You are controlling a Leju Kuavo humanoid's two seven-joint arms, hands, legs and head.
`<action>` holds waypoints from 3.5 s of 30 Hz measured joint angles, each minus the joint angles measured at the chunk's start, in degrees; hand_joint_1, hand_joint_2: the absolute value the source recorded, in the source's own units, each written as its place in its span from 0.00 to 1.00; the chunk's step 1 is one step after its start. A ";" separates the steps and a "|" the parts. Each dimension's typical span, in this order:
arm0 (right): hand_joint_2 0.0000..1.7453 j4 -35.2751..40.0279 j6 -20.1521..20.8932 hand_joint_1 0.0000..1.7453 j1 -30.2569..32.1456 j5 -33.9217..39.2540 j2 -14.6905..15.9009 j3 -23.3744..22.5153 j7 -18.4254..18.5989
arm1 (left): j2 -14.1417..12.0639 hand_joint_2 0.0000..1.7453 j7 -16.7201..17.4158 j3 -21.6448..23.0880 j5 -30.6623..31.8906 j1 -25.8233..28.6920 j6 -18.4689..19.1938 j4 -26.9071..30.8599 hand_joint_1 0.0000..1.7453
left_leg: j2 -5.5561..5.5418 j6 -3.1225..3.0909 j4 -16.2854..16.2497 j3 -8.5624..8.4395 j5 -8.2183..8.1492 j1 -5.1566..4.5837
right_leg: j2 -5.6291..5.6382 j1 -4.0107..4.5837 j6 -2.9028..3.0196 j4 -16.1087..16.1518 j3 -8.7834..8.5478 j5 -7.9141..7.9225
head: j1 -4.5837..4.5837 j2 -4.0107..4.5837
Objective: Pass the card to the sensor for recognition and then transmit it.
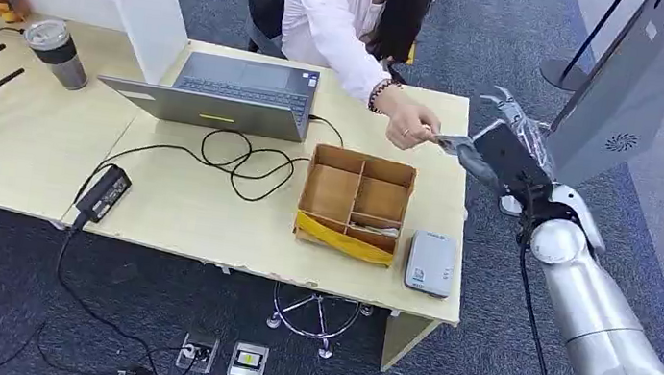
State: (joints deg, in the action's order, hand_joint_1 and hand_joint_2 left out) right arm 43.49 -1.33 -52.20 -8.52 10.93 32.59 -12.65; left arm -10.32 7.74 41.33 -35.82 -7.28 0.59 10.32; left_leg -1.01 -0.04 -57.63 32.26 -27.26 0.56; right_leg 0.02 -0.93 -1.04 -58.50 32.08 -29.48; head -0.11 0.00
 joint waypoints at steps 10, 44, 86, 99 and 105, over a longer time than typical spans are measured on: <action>1.00 1.23 0.64 1.00 0.25 0.00 0.11 -0.33 0.07 | 0.00 0.00 -0.04 0.28 -0.04 0.00 0.00 0.00 0.00 | 0.00 0.00 0.00 0.00 0.00 0.00 | -0.01 0.00 0.00 0.00 0.00 0.00 | 0.00 0.00; 1.00 4.48 0.18 1.00 8.20 -0.22 1.44 -2.69 1.97 | -0.02 0.00 -0.13 0.44 -0.85 0.00 -0.55 -0.02 0.00 | 0.01 0.00 0.00 -0.02 -0.01 0.00 | 0.00 0.00 0.00 0.00 0.00 0.00 | 0.02 0.00; 1.00 0.83 -0.35 1.00 19.50 7.50 0.94 -2.52 2.32 | 0.24 0.00 2.49 0.46 -4.66 -0.02 -2.30 -0.02 0.00 | 0.01 0.00 0.01 0.02 -0.02 0.00 | 0.01 0.00 0.01 0.01 0.02 -0.01 | 0.00 0.00; 1.00 0.09 -1.75 1.00 22.55 9.01 0.90 -1.09 2.93 | 0.24 0.00 2.58 0.50 -4.70 -0.04 -2.23 -0.02 0.00 | 0.07 0.00 0.01 0.02 -0.02 0.00 | 0.05 0.00 0.01 0.01 0.04 -0.01 | 0.00 0.00; 1.00 -0.52 -2.01 1.00 23.19 9.60 0.90 -0.77 2.95 | 0.24 0.00 2.60 0.98 -4.72 -0.06 -2.23 -0.02 0.00 | 0.08 0.00 0.01 0.02 -0.02 0.00 | 0.06 0.00 0.01 0.01 0.04 -0.01 | 0.00 0.00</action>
State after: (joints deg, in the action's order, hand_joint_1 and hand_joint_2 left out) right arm 42.97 -3.34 -29.01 1.07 11.82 31.82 -9.70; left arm -10.08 10.34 42.31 -40.54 -7.33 -1.64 10.29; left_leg -0.92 -0.03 -57.62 32.28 -27.28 0.56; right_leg 0.08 -0.93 -1.03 -58.49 32.13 -29.49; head -0.11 0.00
